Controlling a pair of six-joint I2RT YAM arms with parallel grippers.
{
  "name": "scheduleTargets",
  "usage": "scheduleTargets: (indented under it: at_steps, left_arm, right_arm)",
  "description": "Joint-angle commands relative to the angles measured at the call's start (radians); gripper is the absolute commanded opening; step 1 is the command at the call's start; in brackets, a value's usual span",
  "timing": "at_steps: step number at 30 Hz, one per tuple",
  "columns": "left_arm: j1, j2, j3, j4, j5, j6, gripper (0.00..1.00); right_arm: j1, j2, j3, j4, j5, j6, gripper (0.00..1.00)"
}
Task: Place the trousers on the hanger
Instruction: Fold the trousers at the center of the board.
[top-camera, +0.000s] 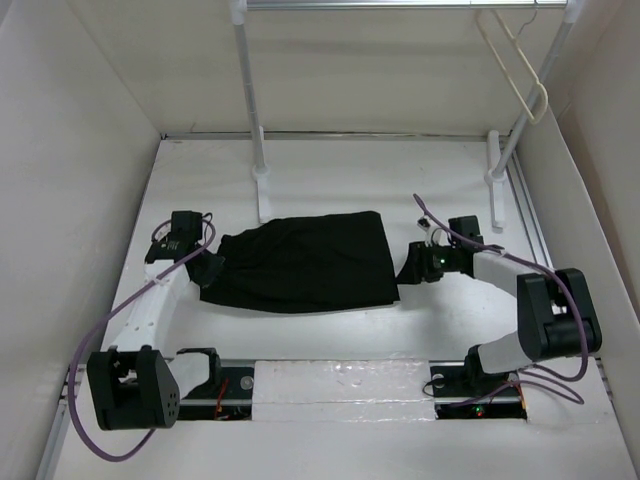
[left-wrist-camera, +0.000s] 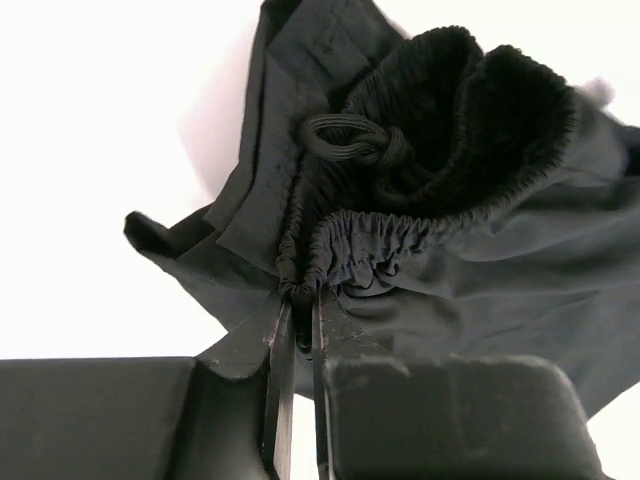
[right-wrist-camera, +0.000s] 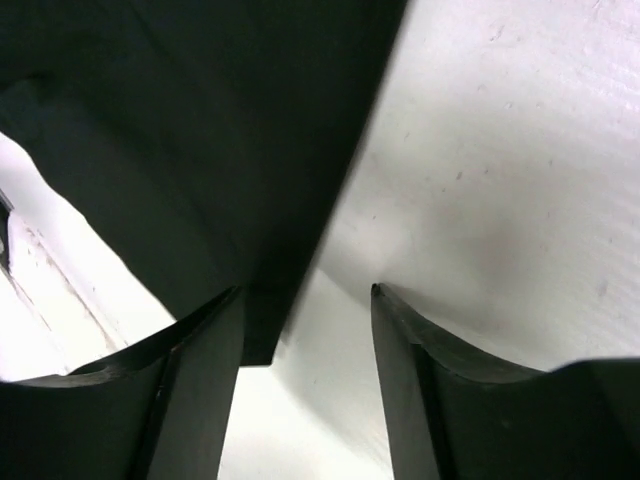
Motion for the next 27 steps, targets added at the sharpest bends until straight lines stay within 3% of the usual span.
scheduleTargets:
  at_steps: [1,4,7,9,11,14,17,22,25,27]
  left_arm:
    - [0.005,-0.051,-0.046,-0.146,-0.022,-0.017,0.0]
    - [0.005,-0.062,-0.057,-0.147,-0.041,-0.031,0.0]
    - [0.005,-0.025,-0.048,-0.17,-0.039,-0.042,0.11]
    - [0.005,-0.016,-0.045,-0.187,-0.039,-0.053,0.41]
    - [0.005,-0.017,-0.028,-0.199,-0.047,-0.056,0.59]
    - [0.005,-0.054,0.048,-0.187,-0.064,-0.063,0.69]
    - [-0.028,-0.065,0.139,-0.114,-0.058,-0.011,0.67]
    - [-0.134,0.116,0.199,-0.02,0.049,-0.007,0.61]
    - [-0.164,0.179,0.173,0.081,0.123,-0.019,0.53]
    - [-0.164,0.213,0.132,0.143,0.119,-0.027,0.48]
  right_arm:
    - [-0.003,-0.081,0.007,-0.054,0.011,-0.066,0.6]
    - [0.006,-0.107,0.031,-0.094,0.026,-0.078,0.68]
    - [0.017,-0.112,0.045,-0.105,0.031,-0.077,0.72]
    - [0.017,-0.103,0.047,-0.103,0.042,-0.075,0.73]
    - [0.017,-0.084,0.047,-0.085,0.057,-0.066,0.73]
    - [0.029,-0.021,0.056,-0.04,0.036,-0.04,0.73]
    - [0.041,0.025,0.067,-0.013,0.025,-0.025,0.69]
    - [0.072,0.033,0.053,0.016,0.017,0.02,0.6]
    - [0.084,0.036,0.041,0.026,0.014,0.029,0.49]
    - [0.084,0.042,0.025,0.033,0.019,0.029,0.29]
